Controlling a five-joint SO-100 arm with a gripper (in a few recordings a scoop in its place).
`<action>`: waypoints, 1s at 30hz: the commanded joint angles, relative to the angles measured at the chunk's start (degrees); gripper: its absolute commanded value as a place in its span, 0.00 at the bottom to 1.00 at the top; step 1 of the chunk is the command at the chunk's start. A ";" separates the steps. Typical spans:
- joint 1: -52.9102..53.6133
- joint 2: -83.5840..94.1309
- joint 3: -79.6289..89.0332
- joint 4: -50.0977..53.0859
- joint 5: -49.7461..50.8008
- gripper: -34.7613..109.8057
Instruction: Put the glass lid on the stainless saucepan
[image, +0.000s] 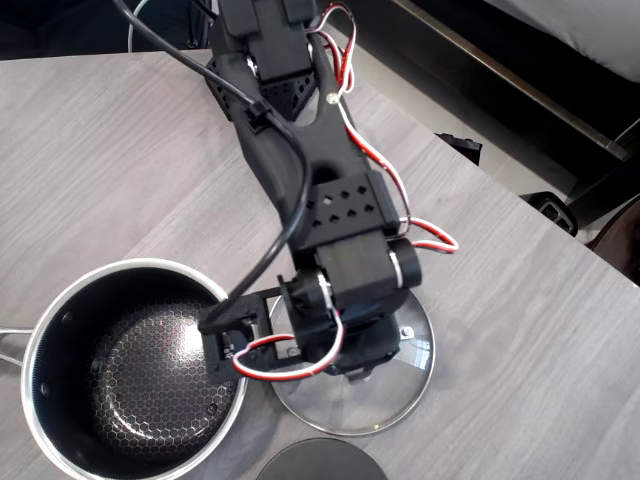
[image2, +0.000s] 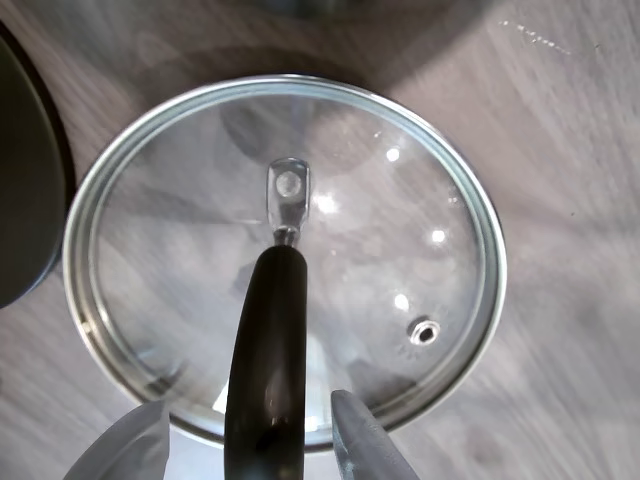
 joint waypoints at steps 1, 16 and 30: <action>-0.26 -0.35 -2.29 -0.44 -0.44 0.33; -4.13 -0.79 -21.80 6.86 0.62 0.24; 4.13 18.19 -27.60 7.56 1.49 0.24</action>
